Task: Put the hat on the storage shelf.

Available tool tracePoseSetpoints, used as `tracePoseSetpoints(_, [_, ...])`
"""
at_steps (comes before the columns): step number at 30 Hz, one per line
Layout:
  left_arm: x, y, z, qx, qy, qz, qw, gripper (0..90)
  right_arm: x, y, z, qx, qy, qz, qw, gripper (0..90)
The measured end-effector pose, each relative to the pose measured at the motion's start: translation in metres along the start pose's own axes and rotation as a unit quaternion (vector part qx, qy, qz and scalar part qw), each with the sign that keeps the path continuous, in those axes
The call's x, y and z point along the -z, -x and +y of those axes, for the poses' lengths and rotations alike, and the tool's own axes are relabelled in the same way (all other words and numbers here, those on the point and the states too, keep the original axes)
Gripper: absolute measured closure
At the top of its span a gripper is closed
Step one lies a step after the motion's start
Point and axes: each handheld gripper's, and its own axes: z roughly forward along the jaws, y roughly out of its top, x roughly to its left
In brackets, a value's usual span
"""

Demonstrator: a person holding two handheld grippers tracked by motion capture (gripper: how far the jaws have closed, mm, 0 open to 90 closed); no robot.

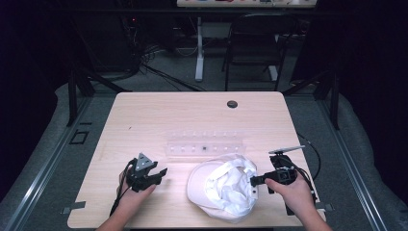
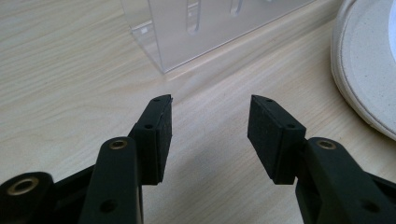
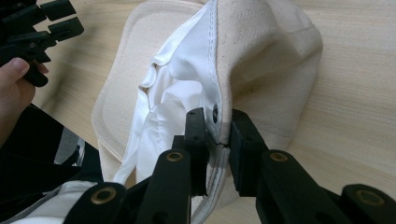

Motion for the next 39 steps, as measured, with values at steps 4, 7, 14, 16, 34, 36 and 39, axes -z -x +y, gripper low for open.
tracePoseSetpoints(4, [0.0, 0.0, 0.0, 0.001, 0.0, 0.001, 1.0, 50.7, -0.001, -0.003, 0.002, 0.007, -0.013, -0.01, 0.9998, 83.2])
tracePoseSetpoints(7, [0.0, 0.0, 0.0, 0.0, 0.0, 0.001, 1.0, 50.7, -0.002, -0.003, 0.003, 0.014, -0.022, -0.019, 0.9995, 83.4])
tracePoseSetpoints(14, [0.0, 0.0, 0.0, 0.0, -0.001, 0.003, 1.0, 51.0, 0.001, -0.01, 0.008, 0.022, -0.025, -0.044, 0.9984, 83.7])
tracePoseSetpoints(16, [0.0, 0.0, 0.0, 0.0, 0.0, 0.003, 1.0, 51.1, 0.002, -0.012, 0.009, 0.023, -0.029, -0.052, 0.9979, 83.7])
tracePoseSetpoints(34, [0.001, 0.001, 0.0, -0.002, -0.001, 0.002, 1.0, 51.8, 0.024, -0.045, 0.04, 0.055, -0.041, -0.112, 0.9914, 83.7])
tracePoseSetpoints(36, [0.001, 0.001, 0.0, -0.002, -0.001, 0.002, 1.0, 51.8, 0.028, -0.048, 0.044, 0.058, -0.048, -0.114, 0.9907, 83.7])
tracePoseSetpoints(39, [0.001, 0.001, 0.0, -0.001, 0.0, 0.002, 1.0, 51.8, 0.03, -0.053, 0.048, 0.059, -0.048, -0.117, 0.9902, 83.7])
